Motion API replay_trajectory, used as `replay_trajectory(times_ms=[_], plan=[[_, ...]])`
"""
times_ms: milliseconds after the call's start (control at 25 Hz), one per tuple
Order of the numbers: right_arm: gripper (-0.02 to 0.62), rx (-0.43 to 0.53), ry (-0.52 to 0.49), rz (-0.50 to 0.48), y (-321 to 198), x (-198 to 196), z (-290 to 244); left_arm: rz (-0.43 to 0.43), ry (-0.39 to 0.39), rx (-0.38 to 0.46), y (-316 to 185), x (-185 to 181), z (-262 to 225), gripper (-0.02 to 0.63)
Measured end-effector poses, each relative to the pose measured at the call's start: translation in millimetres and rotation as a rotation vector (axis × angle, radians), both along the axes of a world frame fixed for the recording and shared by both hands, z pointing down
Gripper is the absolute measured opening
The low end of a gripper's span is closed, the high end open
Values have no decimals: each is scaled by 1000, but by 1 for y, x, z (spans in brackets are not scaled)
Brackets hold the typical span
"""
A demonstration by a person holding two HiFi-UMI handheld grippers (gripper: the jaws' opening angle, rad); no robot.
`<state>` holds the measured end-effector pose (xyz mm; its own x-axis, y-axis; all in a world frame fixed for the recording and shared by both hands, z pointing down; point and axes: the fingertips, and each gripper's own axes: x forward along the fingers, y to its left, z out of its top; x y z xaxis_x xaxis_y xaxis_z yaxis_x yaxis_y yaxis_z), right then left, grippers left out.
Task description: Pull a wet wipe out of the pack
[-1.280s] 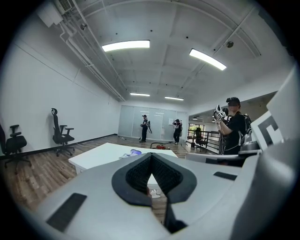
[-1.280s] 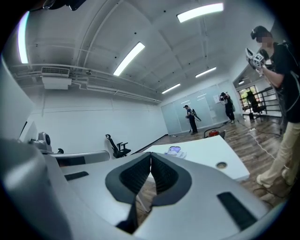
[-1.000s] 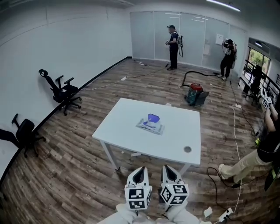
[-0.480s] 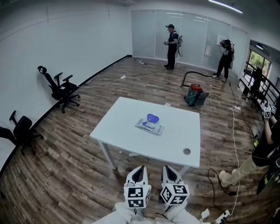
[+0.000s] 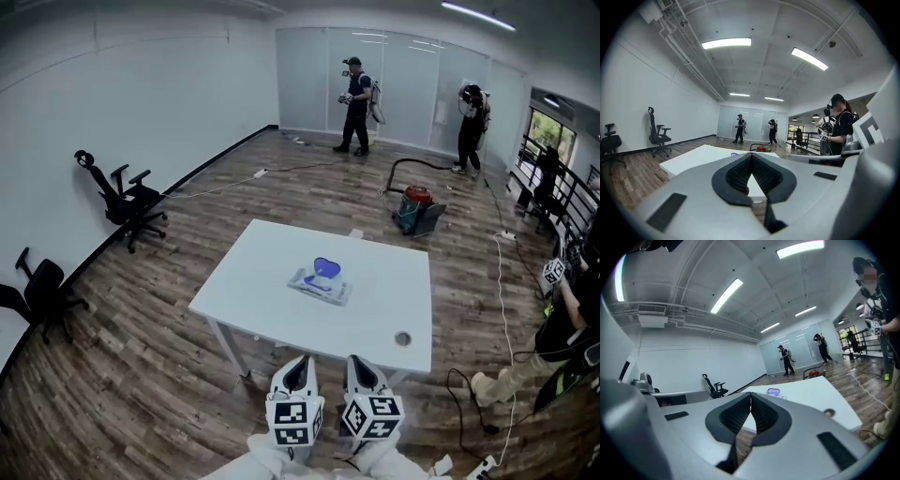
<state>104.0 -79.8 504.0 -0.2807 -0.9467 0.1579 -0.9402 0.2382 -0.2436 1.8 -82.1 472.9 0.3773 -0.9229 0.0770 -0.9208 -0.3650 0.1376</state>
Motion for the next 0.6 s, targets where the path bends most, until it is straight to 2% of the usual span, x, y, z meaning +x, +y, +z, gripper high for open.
replay_trajectory(times_ms=[360, 600], plan=[[9, -16, 2, 19, -40, -3, -1, 35, 10, -17, -42, -1, 0, 0], [9, -8, 41, 17, -65, -2, -7, 39, 37, 7, -76, 1, -7, 0]])
